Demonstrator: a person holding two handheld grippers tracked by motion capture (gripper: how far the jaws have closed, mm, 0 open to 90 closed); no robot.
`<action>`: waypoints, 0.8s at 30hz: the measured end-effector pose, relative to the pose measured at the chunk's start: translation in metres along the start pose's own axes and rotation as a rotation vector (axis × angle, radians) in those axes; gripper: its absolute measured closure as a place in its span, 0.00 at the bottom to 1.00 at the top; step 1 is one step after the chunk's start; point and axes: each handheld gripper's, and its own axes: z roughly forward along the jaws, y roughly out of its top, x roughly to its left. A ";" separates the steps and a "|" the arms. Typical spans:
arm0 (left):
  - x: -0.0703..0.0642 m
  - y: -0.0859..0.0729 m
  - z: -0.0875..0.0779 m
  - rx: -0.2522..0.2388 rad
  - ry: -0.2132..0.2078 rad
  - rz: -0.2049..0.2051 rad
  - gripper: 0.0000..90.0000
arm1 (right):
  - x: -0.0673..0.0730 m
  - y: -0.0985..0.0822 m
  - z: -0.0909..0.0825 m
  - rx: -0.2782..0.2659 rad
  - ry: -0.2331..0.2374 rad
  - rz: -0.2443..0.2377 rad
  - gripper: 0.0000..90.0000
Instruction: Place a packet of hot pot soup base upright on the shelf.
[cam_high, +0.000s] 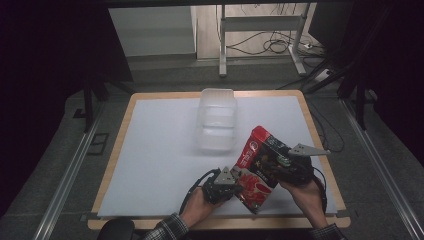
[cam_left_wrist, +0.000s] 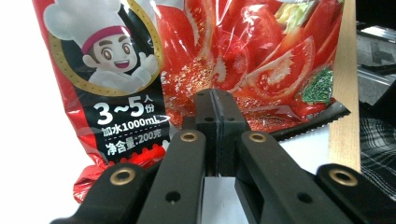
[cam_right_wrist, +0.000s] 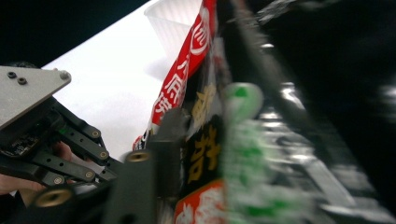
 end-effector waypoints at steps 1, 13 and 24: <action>0.001 -0.001 -0.001 0.006 -0.022 -0.002 0.96 | -0.001 0.000 -0.001 -0.004 0.016 0.005 0.75; -0.013 -0.002 -0.018 0.034 0.062 0.103 0.41 | 0.006 0.014 -0.005 -0.019 0.082 0.041 0.85; -0.004 -0.016 -0.046 -0.011 0.102 0.011 0.20 | 0.006 0.025 -0.018 -0.034 0.057 0.067 0.85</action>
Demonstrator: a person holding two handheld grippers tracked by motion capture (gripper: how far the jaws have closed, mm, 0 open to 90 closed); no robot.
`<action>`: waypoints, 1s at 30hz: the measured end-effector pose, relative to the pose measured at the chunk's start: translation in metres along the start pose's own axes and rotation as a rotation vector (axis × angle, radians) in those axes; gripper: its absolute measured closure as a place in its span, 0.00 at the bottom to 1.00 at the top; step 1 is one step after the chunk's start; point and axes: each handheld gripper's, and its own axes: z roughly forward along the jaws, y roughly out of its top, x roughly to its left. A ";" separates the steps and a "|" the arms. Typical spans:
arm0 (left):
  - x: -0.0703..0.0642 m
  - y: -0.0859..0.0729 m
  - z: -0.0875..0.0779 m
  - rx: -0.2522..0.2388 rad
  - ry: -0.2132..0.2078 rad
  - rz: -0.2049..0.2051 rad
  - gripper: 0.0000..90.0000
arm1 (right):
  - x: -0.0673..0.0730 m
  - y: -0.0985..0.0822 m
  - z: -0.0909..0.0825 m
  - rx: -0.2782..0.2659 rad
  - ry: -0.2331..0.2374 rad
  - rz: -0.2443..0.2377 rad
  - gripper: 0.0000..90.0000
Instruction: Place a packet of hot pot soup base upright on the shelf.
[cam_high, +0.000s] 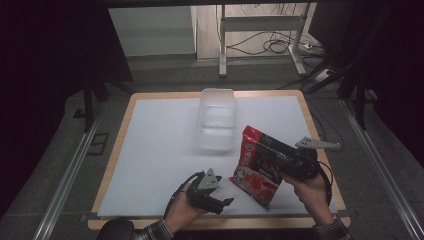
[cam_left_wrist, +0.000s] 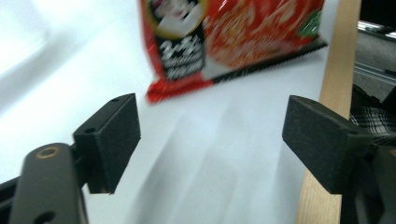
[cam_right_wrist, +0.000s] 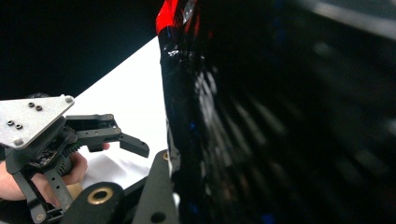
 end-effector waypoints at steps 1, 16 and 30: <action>0.000 -0.001 -0.002 -0.001 0.000 -0.009 0.20 | 0.000 0.000 0.000 0.000 0.000 0.000 0.85; -0.001 -0.023 -0.030 -0.008 0.053 -0.061 0.12 | -0.006 0.019 -0.008 -0.025 -0.013 0.015 0.84; -0.003 -0.034 -0.048 -0.016 0.082 -0.087 0.09 | -0.021 0.049 -0.009 -0.063 -0.050 0.024 0.84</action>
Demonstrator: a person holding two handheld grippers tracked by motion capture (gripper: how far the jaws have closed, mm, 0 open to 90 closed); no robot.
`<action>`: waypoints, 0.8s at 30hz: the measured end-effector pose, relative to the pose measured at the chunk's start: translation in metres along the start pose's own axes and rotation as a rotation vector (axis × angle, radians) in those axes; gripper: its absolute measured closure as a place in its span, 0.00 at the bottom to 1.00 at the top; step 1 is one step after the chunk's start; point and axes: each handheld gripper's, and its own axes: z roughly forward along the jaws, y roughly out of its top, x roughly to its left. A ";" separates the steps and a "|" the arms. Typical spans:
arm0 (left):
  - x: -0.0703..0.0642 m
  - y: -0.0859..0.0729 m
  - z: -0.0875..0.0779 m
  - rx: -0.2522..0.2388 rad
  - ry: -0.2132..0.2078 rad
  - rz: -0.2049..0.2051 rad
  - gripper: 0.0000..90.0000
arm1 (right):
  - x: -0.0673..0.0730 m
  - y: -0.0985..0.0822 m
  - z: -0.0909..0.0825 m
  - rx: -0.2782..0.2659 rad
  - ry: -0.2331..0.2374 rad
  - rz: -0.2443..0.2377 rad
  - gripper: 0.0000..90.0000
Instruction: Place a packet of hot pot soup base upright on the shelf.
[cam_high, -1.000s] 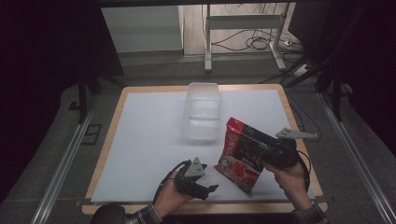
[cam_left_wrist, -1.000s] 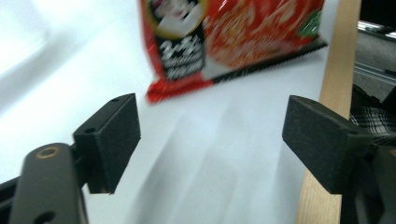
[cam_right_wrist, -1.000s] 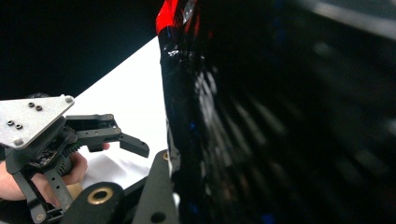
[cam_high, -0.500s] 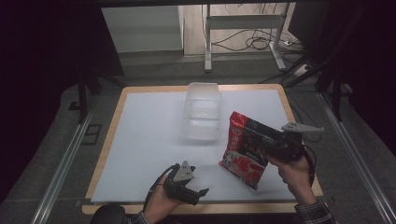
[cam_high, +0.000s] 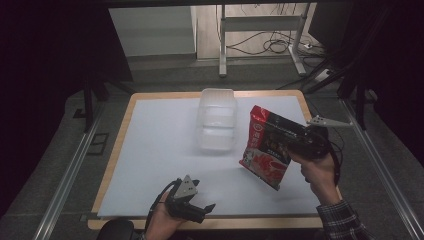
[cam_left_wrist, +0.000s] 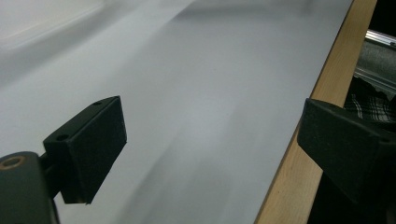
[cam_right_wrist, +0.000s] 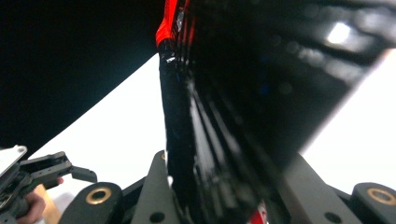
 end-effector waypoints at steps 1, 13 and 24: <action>0.000 0.000 -0.001 0.001 -0.002 -0.007 0.09 | -0.001 0.002 0.000 -0.002 -0.001 -0.003 0.84; 0.002 -0.006 -0.010 -0.015 -0.001 -0.041 0.08 | -0.011 0.032 0.002 -0.048 -0.036 -0.001 0.83; 0.002 -0.010 -0.017 -0.016 0.004 -0.051 0.08 | -0.019 0.062 0.011 -0.084 -0.056 0.005 0.83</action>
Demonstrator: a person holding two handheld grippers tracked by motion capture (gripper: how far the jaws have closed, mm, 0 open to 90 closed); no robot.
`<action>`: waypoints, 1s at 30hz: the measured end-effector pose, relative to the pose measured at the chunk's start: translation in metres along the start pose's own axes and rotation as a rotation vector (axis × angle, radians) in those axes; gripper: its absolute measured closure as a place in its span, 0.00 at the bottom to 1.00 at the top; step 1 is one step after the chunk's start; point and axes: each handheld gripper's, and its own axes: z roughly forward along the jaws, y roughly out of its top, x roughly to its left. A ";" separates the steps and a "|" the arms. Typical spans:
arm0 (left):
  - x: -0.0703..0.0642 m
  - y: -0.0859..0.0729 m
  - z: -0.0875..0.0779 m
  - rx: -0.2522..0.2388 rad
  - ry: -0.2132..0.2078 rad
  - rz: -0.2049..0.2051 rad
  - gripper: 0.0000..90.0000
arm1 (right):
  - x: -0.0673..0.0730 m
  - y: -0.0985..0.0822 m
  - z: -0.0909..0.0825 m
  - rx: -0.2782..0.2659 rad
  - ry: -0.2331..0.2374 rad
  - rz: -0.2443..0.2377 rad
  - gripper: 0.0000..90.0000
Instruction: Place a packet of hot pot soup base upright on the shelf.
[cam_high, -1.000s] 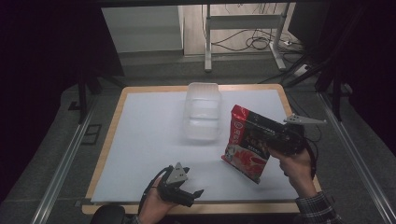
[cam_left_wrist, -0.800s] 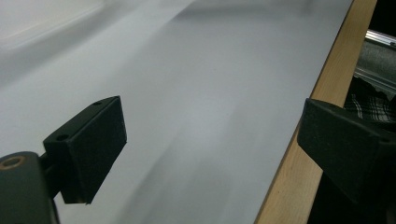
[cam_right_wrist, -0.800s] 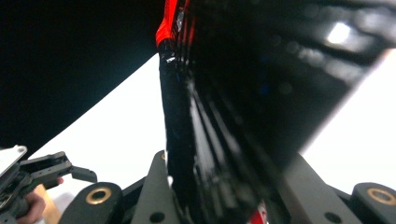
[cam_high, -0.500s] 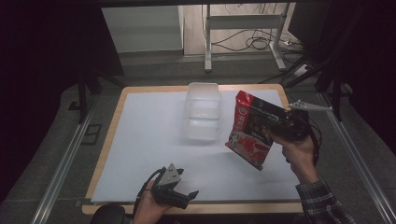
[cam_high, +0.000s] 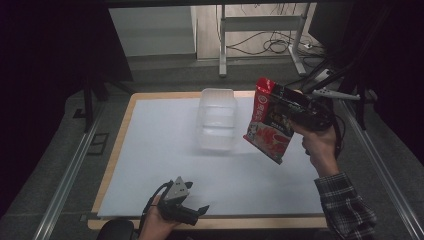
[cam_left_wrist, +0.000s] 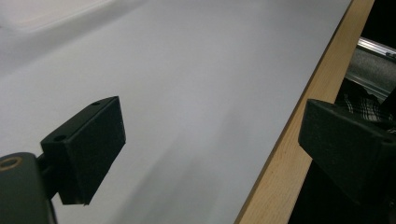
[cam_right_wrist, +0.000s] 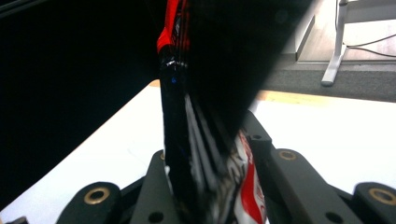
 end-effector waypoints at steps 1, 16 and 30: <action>0.000 -0.001 -0.001 -0.002 0.002 -0.004 0.08 | 0.000 0.002 0.002 -0.004 -0.004 -0.002 0.83; 0.004 -0.005 -0.001 0.023 0.023 -0.035 0.02 | 0.010 0.036 0.049 -0.019 0.000 -0.022 0.83; 0.007 -0.006 -0.002 0.012 0.029 -0.060 0.00 | 0.022 0.042 0.099 -0.021 0.043 -0.026 0.83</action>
